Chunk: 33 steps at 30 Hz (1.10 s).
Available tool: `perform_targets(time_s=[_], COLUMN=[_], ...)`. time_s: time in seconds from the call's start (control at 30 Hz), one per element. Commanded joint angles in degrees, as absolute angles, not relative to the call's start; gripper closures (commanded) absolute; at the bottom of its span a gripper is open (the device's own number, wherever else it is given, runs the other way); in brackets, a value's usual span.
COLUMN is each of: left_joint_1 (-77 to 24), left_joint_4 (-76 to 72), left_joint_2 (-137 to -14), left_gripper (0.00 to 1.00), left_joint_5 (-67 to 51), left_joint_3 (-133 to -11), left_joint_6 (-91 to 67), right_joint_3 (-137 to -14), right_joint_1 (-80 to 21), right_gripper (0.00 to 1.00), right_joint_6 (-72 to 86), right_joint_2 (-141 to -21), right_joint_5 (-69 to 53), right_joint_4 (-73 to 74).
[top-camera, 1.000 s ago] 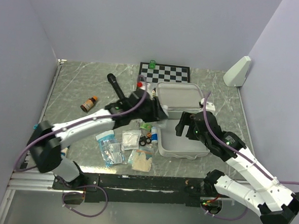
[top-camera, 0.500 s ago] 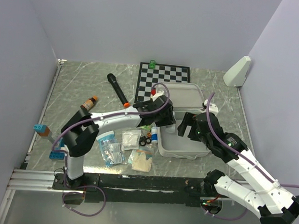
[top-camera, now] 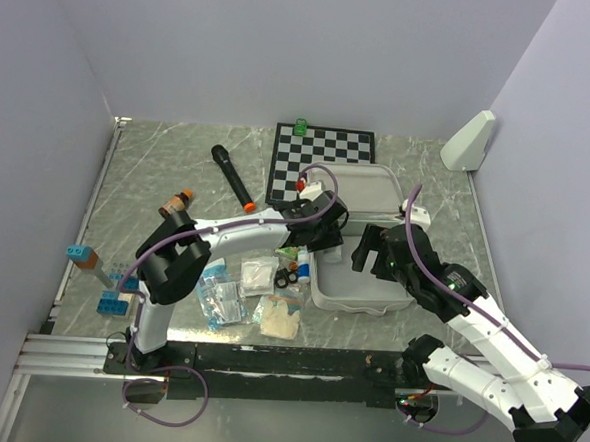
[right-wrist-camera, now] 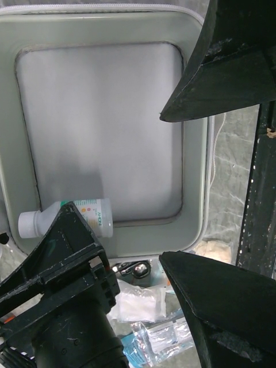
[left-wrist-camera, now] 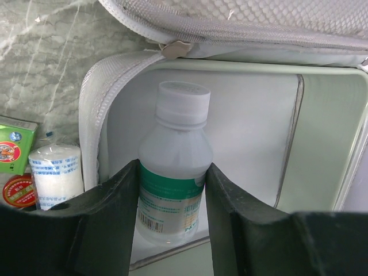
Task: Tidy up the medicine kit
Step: Place the pill bottle in the medicine box.
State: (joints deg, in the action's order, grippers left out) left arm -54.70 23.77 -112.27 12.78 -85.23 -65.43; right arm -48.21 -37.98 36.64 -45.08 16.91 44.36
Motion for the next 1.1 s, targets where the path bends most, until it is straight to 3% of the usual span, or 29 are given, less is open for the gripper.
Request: perform_targets(time_s=[0.0,0.23,0.3,0.33,0.57,0.73,0.9,1.07], left_joint_1=[-54.9,-55.5,-55.7,-55.8,-56.6,-54.1,-28.8,-16.7], left_joint_4=[24.5,25.5,25.7,25.9,27.1,29.4,31.6,32.2], left_joint_2=[-111.4,-109.4,-109.0,-108.7,-101.8,-82.0,-66.4,-70.1], left_gripper=[0.53,0.40,0.25,0.01,0.04,0.04,0.04,0.04], left_joint_5=[12.6,11.6,10.9,10.7,13.5,25.1,17.2,17.9], left_joint_3=[-88.1,-89.5,-89.6,-89.8,-87.3,-75.1,-61.5,-61.2], left_joint_6=[-64.9,-64.0,-63.8,-63.8,-63.3,-60.9,-52.7,-41.6], right_joint_3=[-47.5,-47.2,-46.9,-46.8,-46.1,-45.5,-45.0,-44.2], right_joint_1=[-37.5,-37.5,-37.5,-37.5,-37.5,-37.5,-37.4,-37.4], right_gripper=[0.00,0.00,0.00,0.00,0.00,0.00,0.00,0.00], right_joint_6=[37.3,37.4,37.7,37.8,38.2,37.4,36.4,35.3], right_joint_2=[-44.1,-43.9,-44.0,-44.1,-44.3,-45.2,-45.4,-46.6], right_joint_5=[17.8,17.9,17.6,17.5,17.2,17.1,16.3,15.2], right_joint_4=[44.3,44.6,44.3,44.3,43.8,43.1,41.3,38.8])
